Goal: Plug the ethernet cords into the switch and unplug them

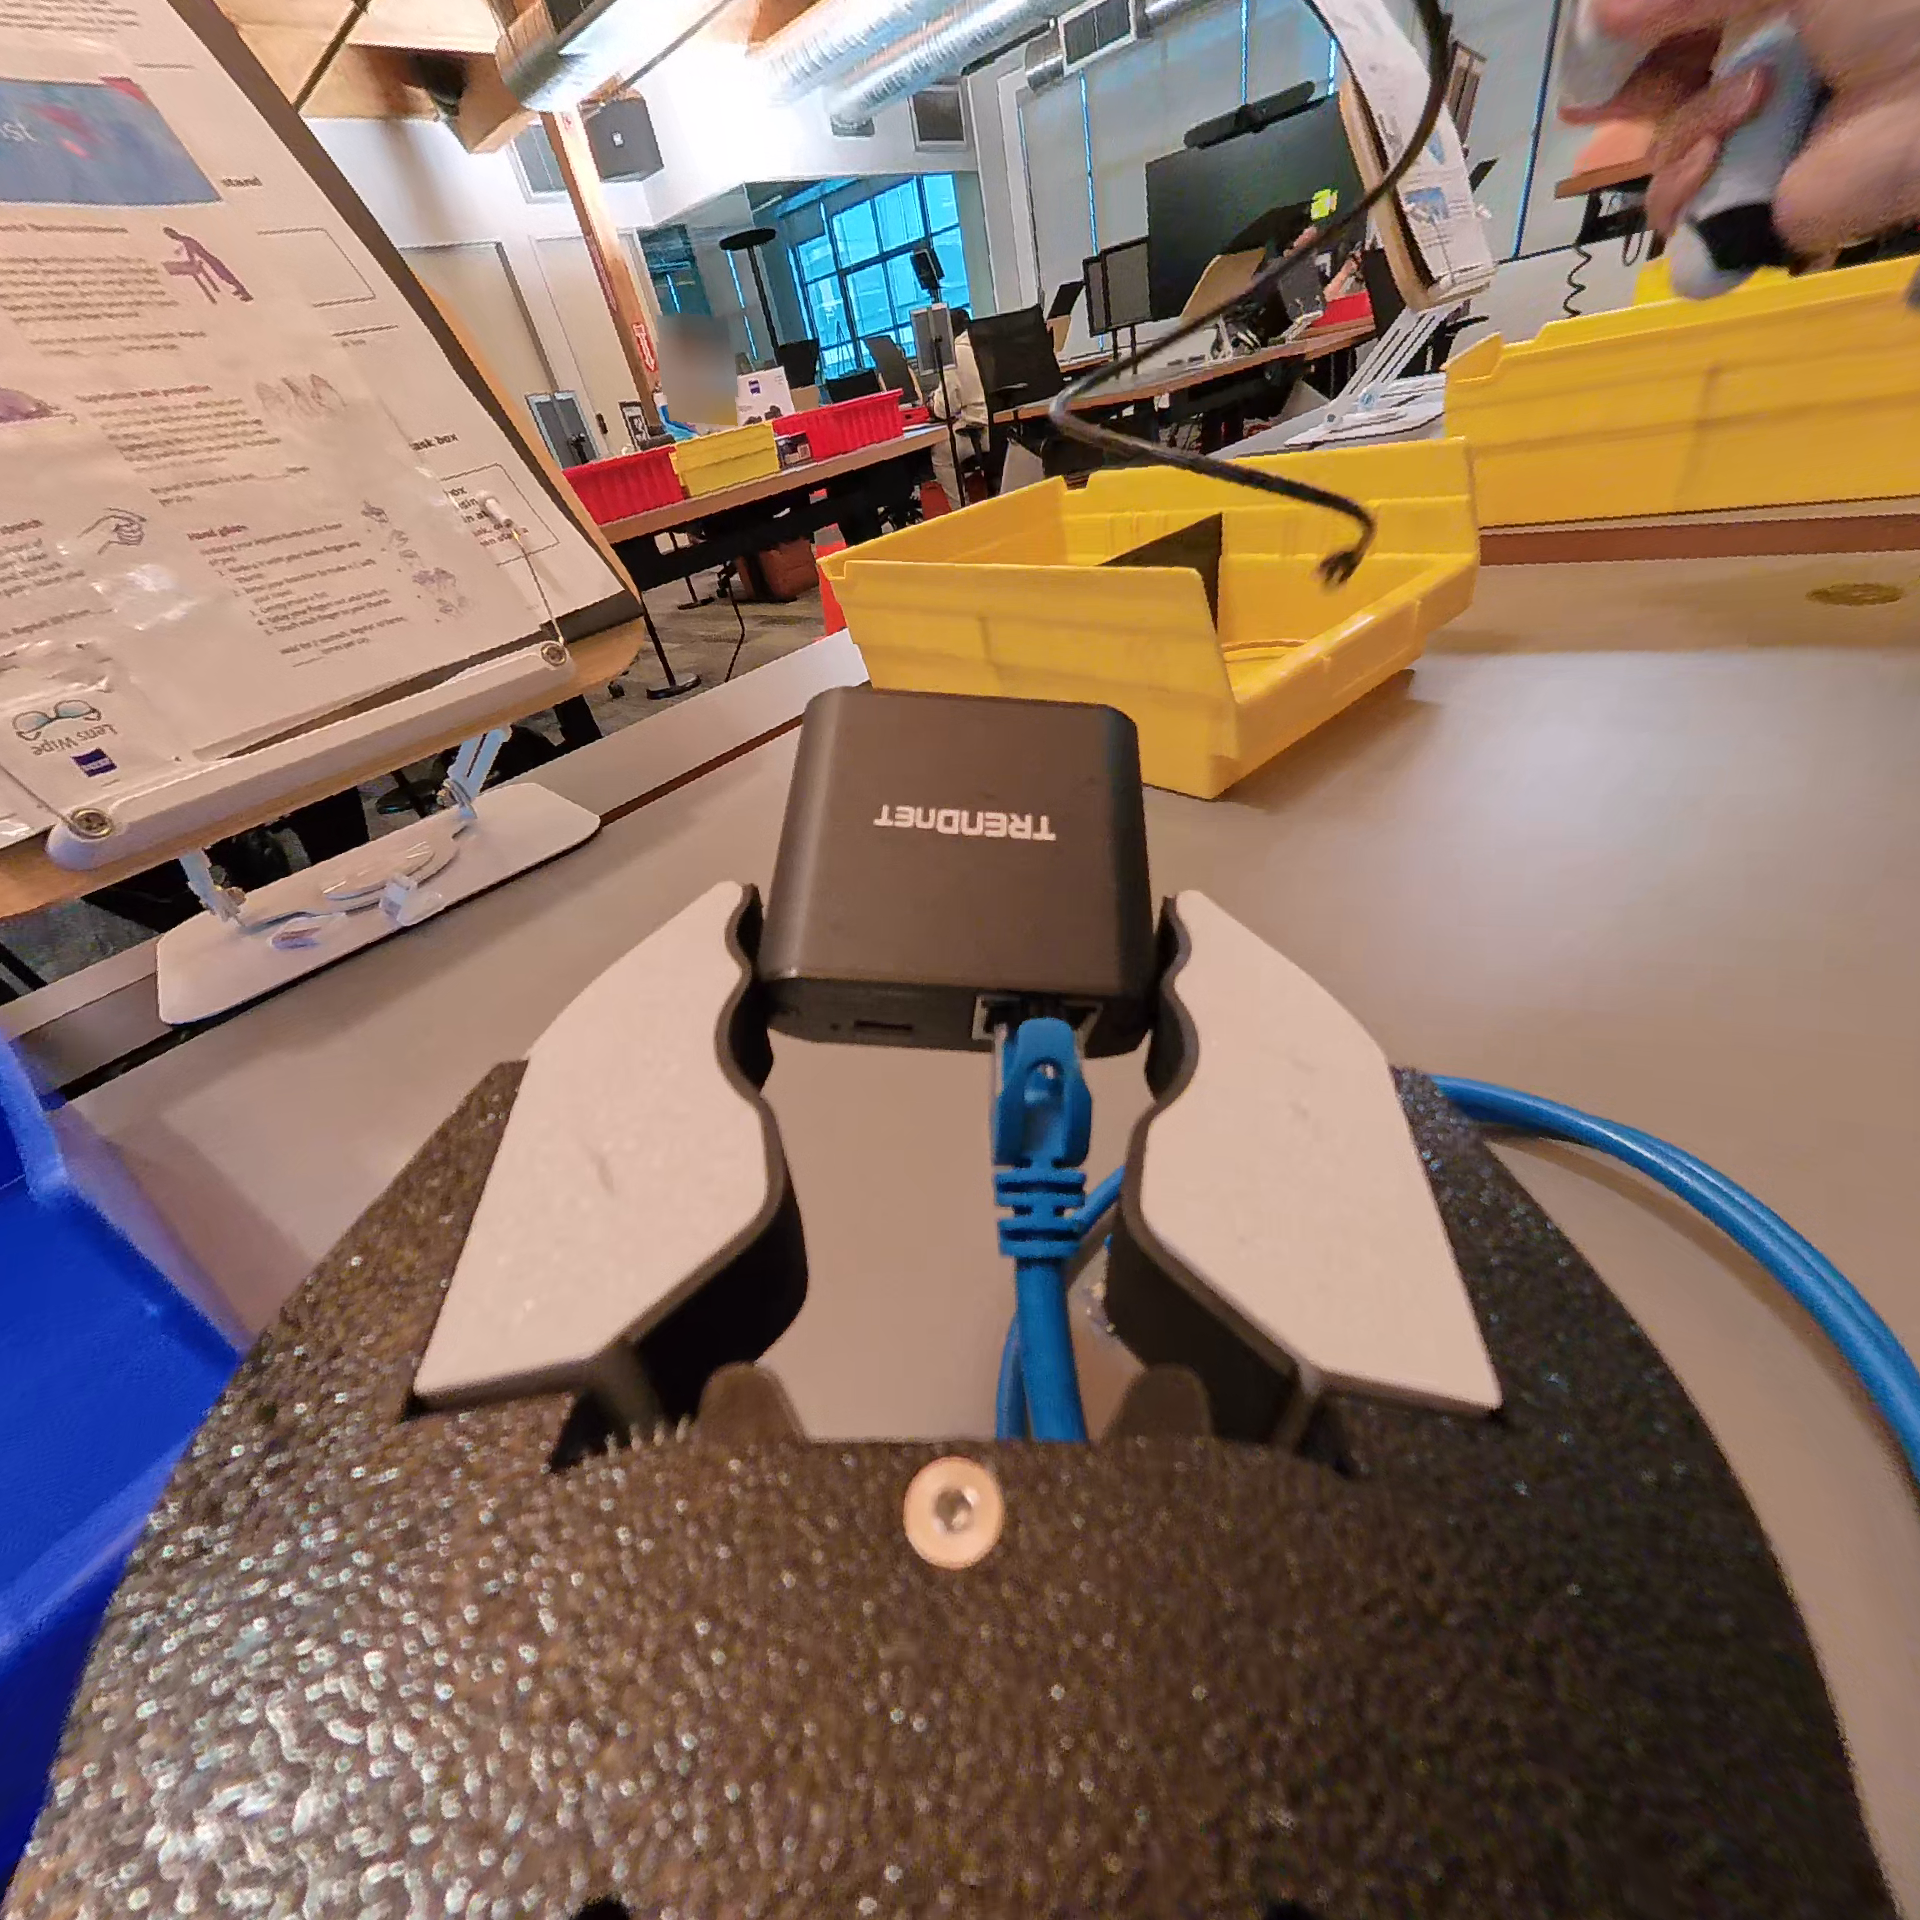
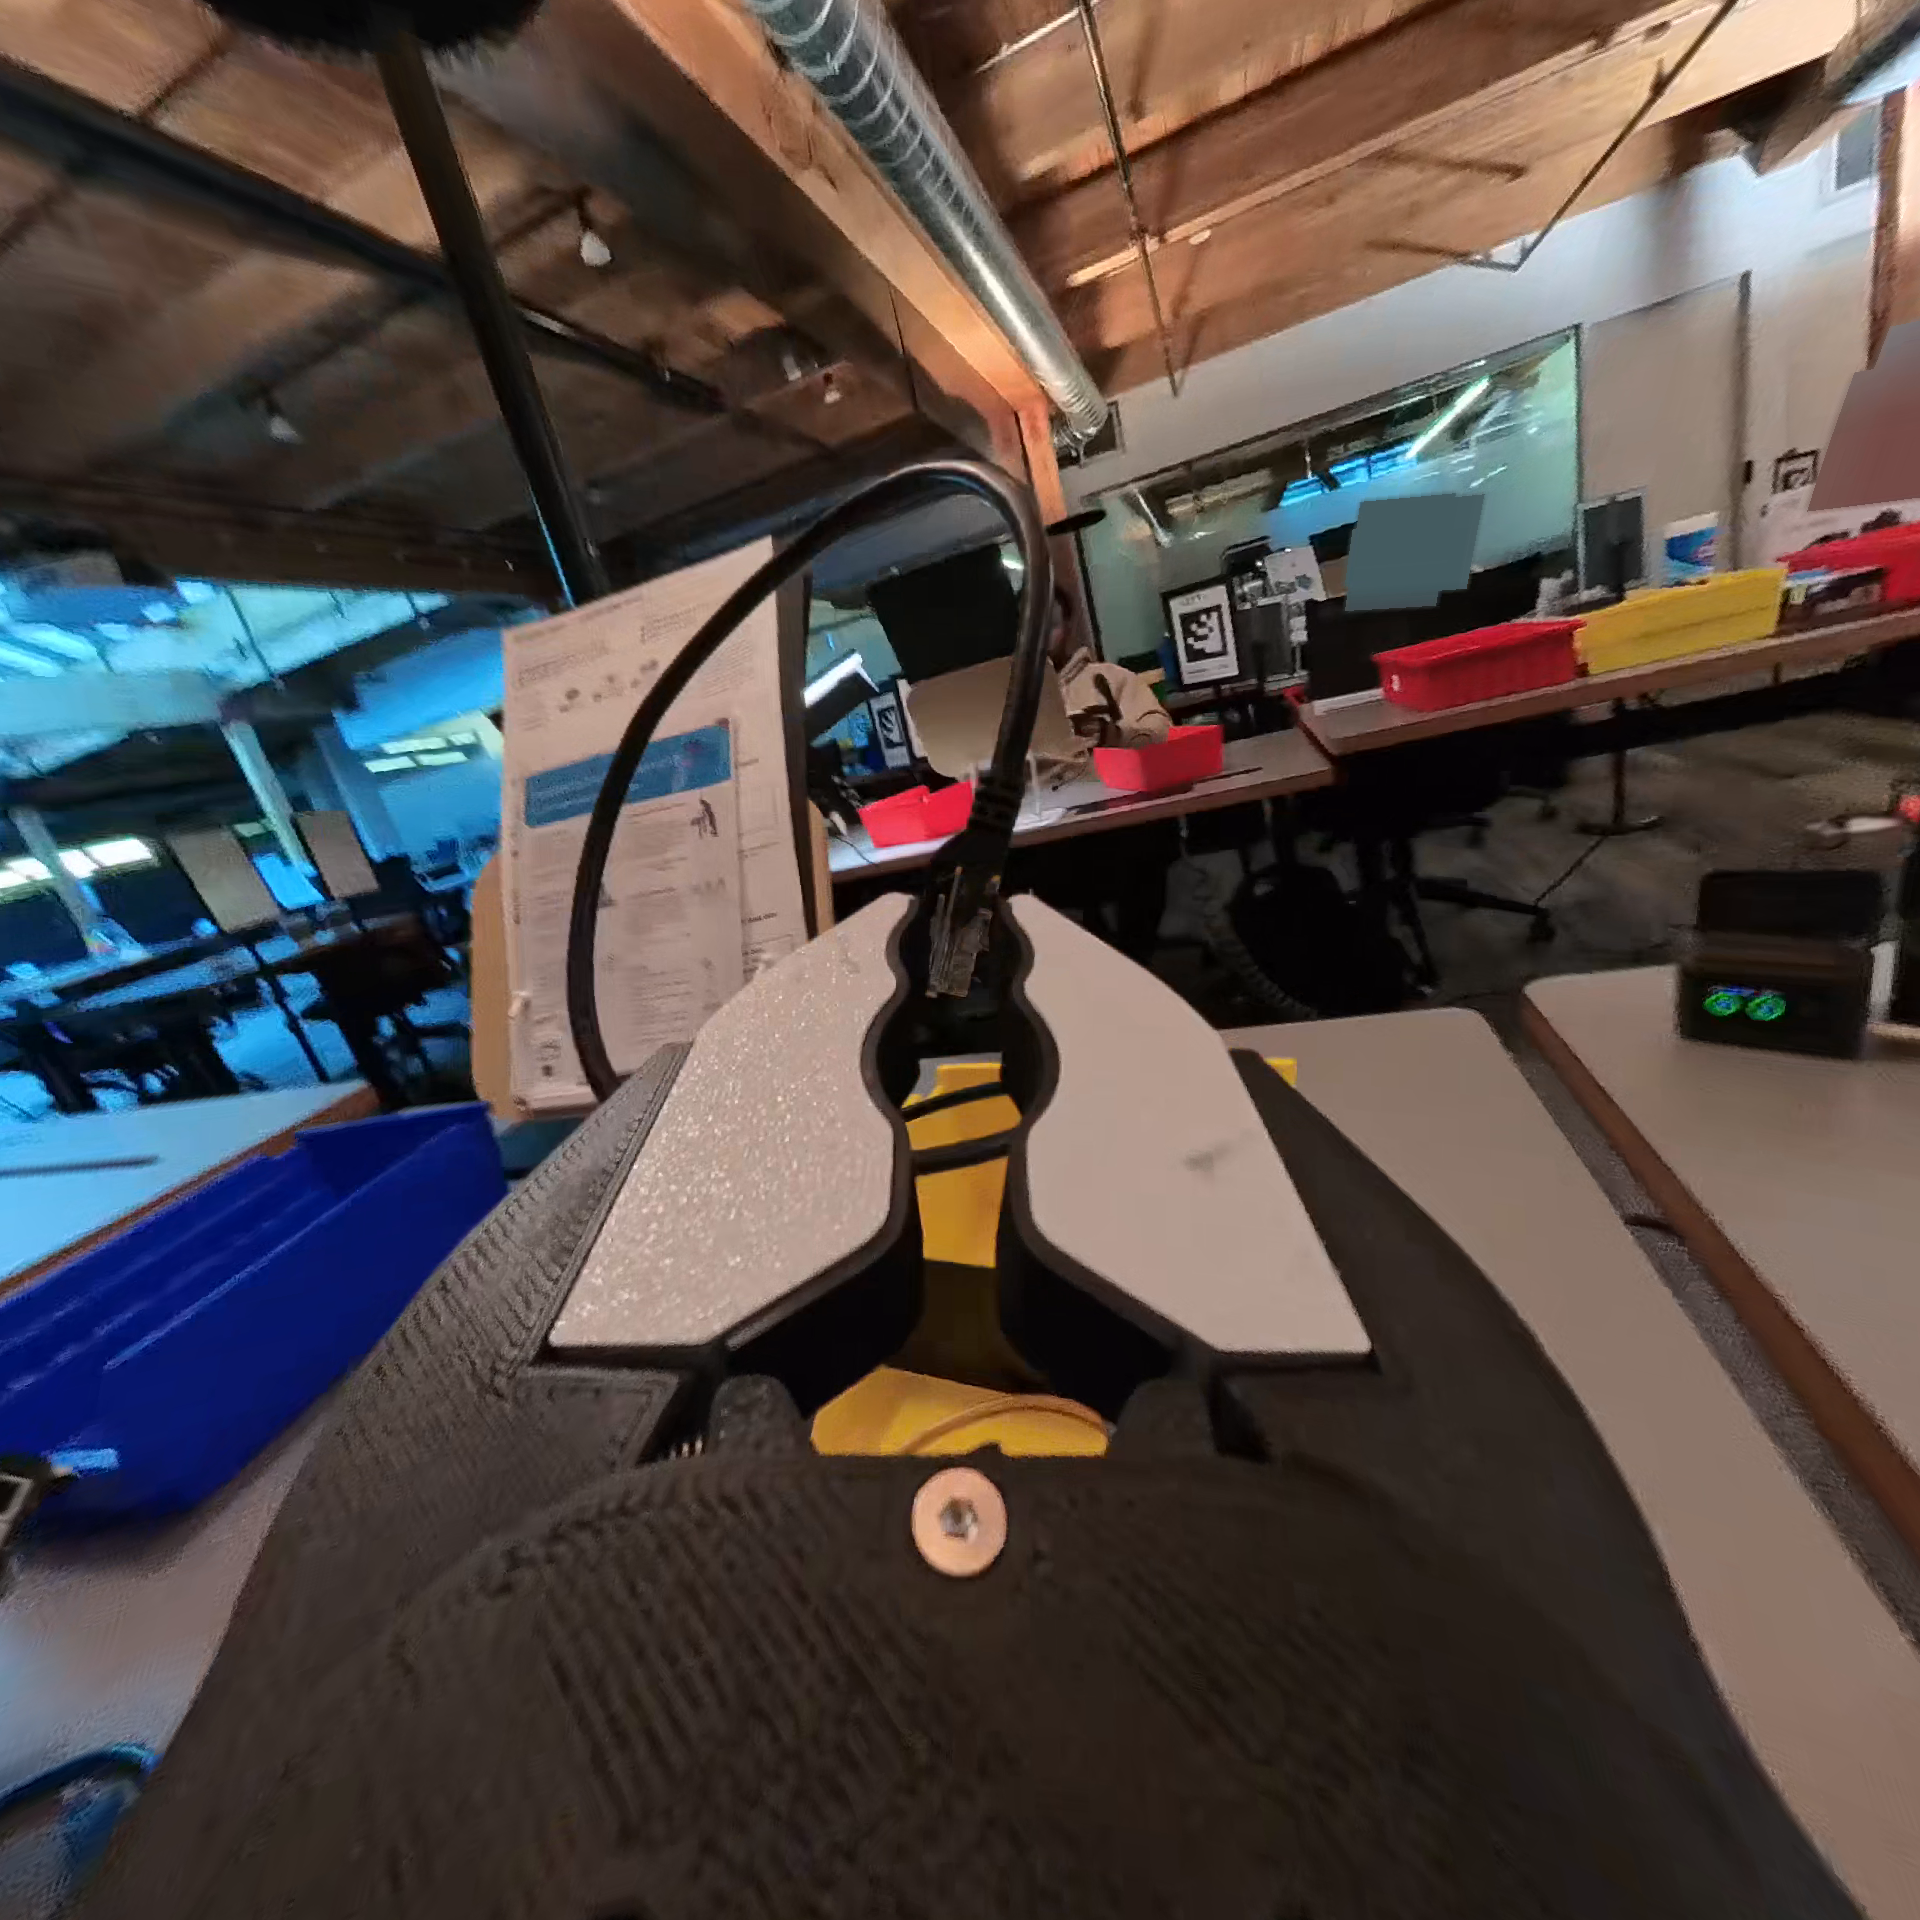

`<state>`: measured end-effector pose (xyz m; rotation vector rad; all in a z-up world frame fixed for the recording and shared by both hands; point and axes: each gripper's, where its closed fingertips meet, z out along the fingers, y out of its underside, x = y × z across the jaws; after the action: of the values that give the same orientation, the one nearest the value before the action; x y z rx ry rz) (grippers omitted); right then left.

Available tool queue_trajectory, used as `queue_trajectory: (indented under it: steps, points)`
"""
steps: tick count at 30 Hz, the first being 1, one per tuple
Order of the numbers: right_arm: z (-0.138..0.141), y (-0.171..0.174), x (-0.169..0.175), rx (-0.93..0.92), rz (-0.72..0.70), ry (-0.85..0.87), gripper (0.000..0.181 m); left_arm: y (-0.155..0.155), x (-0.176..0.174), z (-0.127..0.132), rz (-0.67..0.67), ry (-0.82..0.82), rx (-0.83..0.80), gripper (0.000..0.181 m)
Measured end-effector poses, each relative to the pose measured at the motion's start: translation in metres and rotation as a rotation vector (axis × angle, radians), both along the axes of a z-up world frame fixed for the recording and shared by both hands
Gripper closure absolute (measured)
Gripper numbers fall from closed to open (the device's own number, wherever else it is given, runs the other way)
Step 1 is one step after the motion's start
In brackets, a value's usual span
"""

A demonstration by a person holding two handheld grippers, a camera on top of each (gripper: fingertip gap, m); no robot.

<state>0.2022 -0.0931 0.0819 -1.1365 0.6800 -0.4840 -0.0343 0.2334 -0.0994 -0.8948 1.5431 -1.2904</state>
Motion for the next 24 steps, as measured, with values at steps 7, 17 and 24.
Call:
queue_trajectory:
  steps: [7,17,24]
  points:
    - [-0.026,0.022,0.018,-0.207,0.019,0.056,0.169,-0.001,0.0,0.0,-0.002,-0.003,0.004,0.111]
    - [-0.02,0.065,-0.018,-0.266,0.182,-0.028,0.169,-0.001,-0.001,0.0,-0.006,-0.002,-0.001,0.111]
    - [-0.09,0.065,0.008,-0.484,0.154,0.165,0.169,-0.001,-0.001,0.001,-0.006,-0.003,-0.007,0.111]
